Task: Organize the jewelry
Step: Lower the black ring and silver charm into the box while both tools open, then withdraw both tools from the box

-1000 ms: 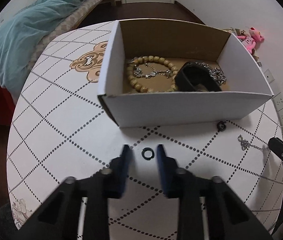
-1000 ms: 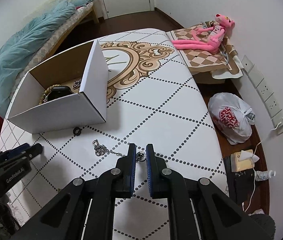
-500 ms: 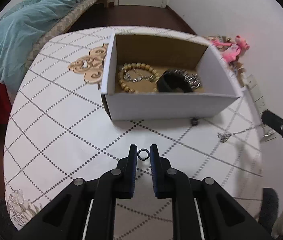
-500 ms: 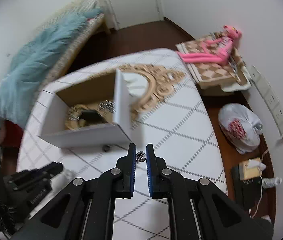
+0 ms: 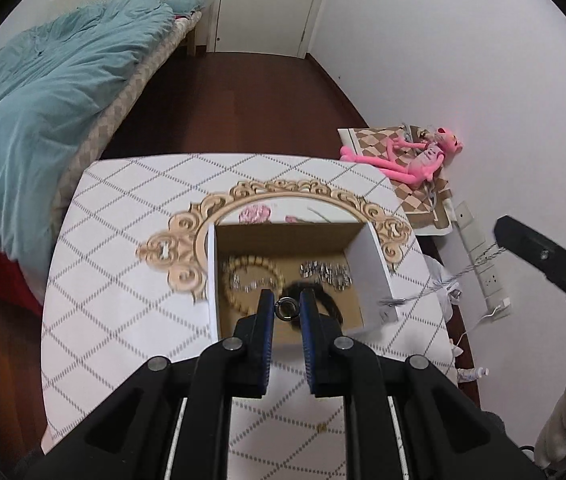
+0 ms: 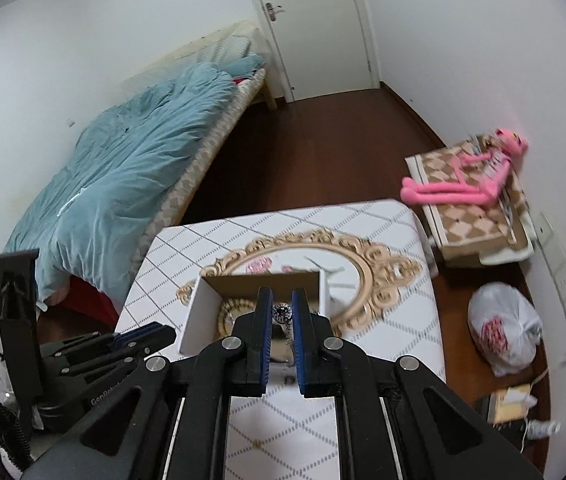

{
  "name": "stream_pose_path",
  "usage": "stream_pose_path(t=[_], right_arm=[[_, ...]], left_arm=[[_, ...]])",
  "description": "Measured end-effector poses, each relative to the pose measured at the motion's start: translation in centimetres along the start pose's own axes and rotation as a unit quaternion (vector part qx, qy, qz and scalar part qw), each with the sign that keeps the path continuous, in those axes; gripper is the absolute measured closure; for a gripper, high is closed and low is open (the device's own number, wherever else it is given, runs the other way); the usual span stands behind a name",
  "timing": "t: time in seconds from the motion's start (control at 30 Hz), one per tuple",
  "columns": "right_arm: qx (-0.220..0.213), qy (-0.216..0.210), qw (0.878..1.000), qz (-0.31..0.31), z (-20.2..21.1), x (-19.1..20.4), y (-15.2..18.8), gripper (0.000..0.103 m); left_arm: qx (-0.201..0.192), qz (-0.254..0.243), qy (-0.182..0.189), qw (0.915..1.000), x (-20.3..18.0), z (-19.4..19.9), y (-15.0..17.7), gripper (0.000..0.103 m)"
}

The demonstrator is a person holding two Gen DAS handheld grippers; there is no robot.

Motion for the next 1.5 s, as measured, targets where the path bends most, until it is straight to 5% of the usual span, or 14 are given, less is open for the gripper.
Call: stream_pose_path(t=[0.47,0.73,0.83,0.87,0.9,1.0,1.07,1.1,1.17,1.3,1.5], right_arm=[[0.122,0.002,0.992,-0.024,-10.4,-3.2,-0.4,0.093],[0.184,0.002,0.982,-0.034,-13.2,-4.1,0.5,0.092],[0.186,0.011,0.982,-0.026,-13.3,-4.0,0.7,0.079],[0.186,0.014,0.982,-0.023,-13.3,-3.9,0.7,0.066],[0.185,0.016,0.982,-0.022,-13.2,-3.9,0.7,0.053],[0.18,0.023,0.983,-0.023,-12.8,-3.7,0.7,0.038],[0.176,0.037,0.983,-0.02,-12.6,-3.6,0.9,0.032],[0.175,0.052,0.983,-0.015,-12.5,-3.6,1.1,0.018],[0.173,0.076,0.982,-0.008,-12.2,-3.5,1.5,0.009],[0.168,0.117,0.979,0.006,-11.9,-3.5,2.5,0.009],[0.172,0.135,0.976,0.0,-11.7,-3.8,4.6,0.005]], left_arm=[[0.073,0.011,0.005,0.9972,1.0,-7.5,-3.6,0.092],[0.098,0.024,-0.044,0.9939,1.7,-9.5,-4.5,0.08],[0.088,0.032,-0.058,0.9939,2.3,-9.0,-4.8,0.028],[0.08,0.036,-0.062,0.9942,2.7,-8.6,-4.9,0.023],[0.074,0.038,-0.065,0.9944,2.9,-8.3,-5.0,0.023],[0.065,0.036,-0.084,0.9937,3.4,-7.5,-4.9,0.023],[0.06,0.031,-0.103,0.9924,3.5,-7.2,-4.5,0.007],[0.057,0.029,-0.11,0.9919,3.6,-7.0,-4.4,0.003],[0.046,0.027,-0.127,0.9905,3.7,-6.4,-3.7,0.001],[0.02,0.017,-0.159,0.9869,3.5,-5.5,-1.8,0.001],[0.032,0.024,-0.163,0.9858,3.3,-5.7,0.7,0.0]])
Point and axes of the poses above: each gripper's, at about its wrist camera, not at the fingertips, and z roughly against the way its jaws point, x to its left, y to its underside, the point moved 1 cm from there along -z, roughly the way its jaws point, and after that the axes turned 9 degrees about -y, right-handed, at the moved point
